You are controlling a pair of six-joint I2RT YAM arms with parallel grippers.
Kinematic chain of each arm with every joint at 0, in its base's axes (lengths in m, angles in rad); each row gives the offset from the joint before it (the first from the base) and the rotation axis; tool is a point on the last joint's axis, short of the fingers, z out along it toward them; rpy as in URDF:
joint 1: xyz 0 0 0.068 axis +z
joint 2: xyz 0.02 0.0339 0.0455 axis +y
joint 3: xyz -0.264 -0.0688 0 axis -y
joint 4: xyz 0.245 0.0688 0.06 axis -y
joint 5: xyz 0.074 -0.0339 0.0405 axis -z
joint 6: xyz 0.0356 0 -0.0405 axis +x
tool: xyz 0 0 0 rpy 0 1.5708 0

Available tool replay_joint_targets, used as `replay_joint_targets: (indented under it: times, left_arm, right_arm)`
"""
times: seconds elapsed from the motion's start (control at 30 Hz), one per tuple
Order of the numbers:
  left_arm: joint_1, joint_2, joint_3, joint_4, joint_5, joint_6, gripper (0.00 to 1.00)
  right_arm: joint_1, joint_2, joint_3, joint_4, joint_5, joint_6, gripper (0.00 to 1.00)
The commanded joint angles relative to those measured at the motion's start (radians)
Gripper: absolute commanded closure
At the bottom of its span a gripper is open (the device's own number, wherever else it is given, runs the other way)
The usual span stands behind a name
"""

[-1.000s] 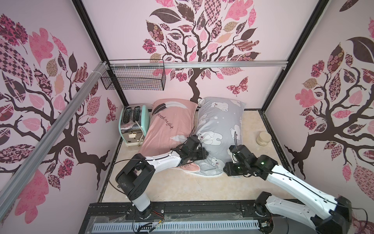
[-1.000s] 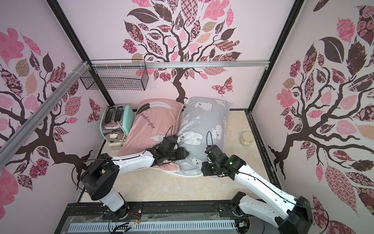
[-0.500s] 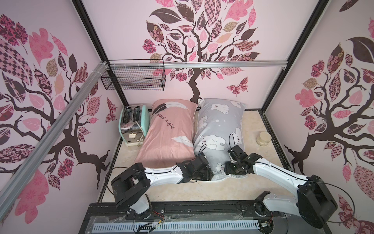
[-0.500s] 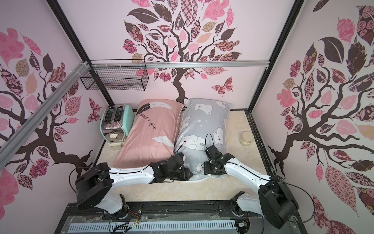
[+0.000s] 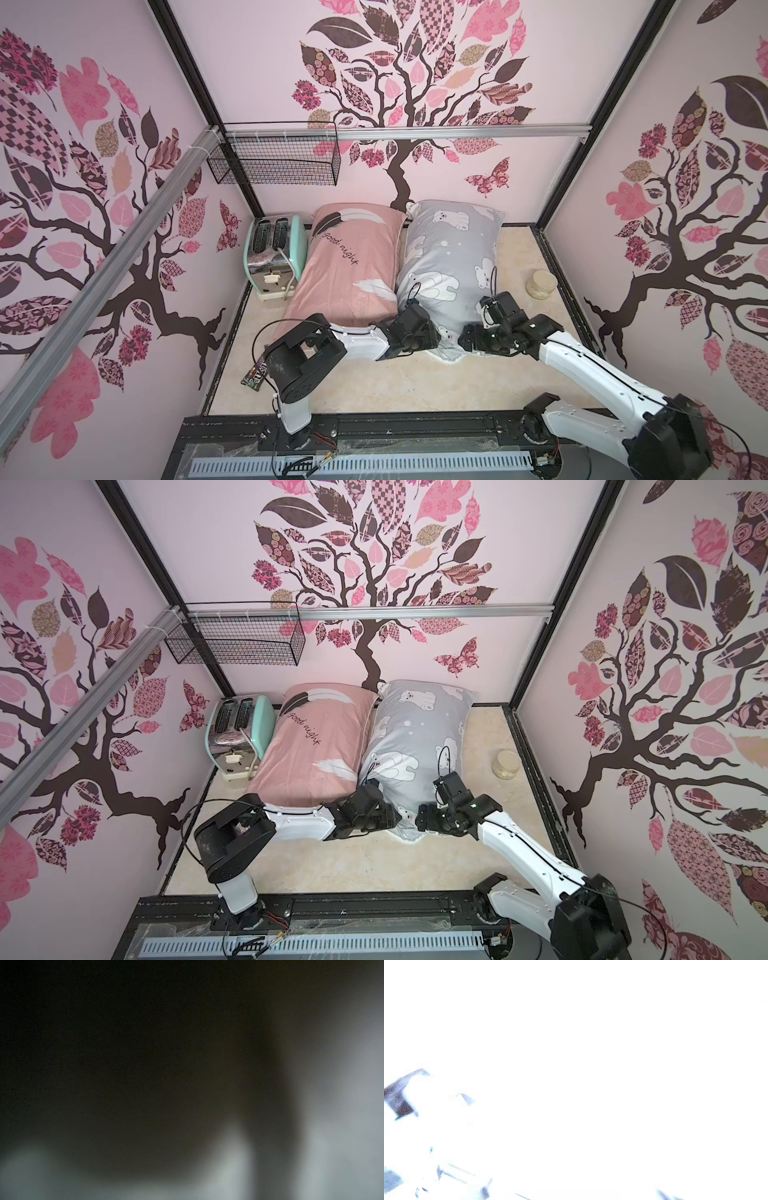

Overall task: Zip up pillowcases
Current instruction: Adjust the pillowcase at the center of the board, then pick up the pillowcase from the center of the board.

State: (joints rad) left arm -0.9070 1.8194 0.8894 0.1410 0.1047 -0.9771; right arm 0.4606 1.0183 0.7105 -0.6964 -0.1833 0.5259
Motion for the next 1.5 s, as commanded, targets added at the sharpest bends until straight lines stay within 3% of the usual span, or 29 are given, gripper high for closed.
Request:
replay_joint_targets:
  times: [0.0,0.17,0.37,0.5,0.73,0.97,1.27,1.47]
  left_arm:
    - [0.061,0.049,0.005,-0.009,-0.028,0.006,0.45]
    - [0.063,0.04,0.022,-0.031,-0.018,0.012,0.45]
    - [0.063,0.021,0.015,-0.036,-0.025,0.012,0.47]
    - [0.063,0.002,0.017,-0.06,-0.015,0.022,0.48]
    - [0.062,-0.023,-0.023,-0.113,0.032,0.067,0.5]
    - [0.063,-0.064,-0.025,-0.247,-0.021,0.153,0.51]
    - [0.064,-0.055,0.038,-0.367,-0.034,0.244,0.53]
    - [0.063,-0.148,0.041,-0.391,0.004,0.245,0.53]
  right_arm:
    - [-0.008,-0.094,0.009,-0.168,-0.051,0.034,0.11]
    - [-0.008,-0.181,-0.11,-0.136,-0.12,0.11,0.03]
    - [-0.008,-0.092,-0.221,0.105,-0.206,0.174,0.01]
    - [-0.01,-0.034,-0.278,0.253,-0.11,0.221,0.01]
    - [-0.016,0.009,-0.247,0.364,0.07,0.189,0.14]
    - [-0.018,0.028,-0.201,0.36,0.188,0.12,0.26]
    - [-0.028,0.088,-0.134,0.42,0.235,0.089,0.45]
    - [-0.03,0.125,-0.09,0.364,0.197,0.059,0.72]
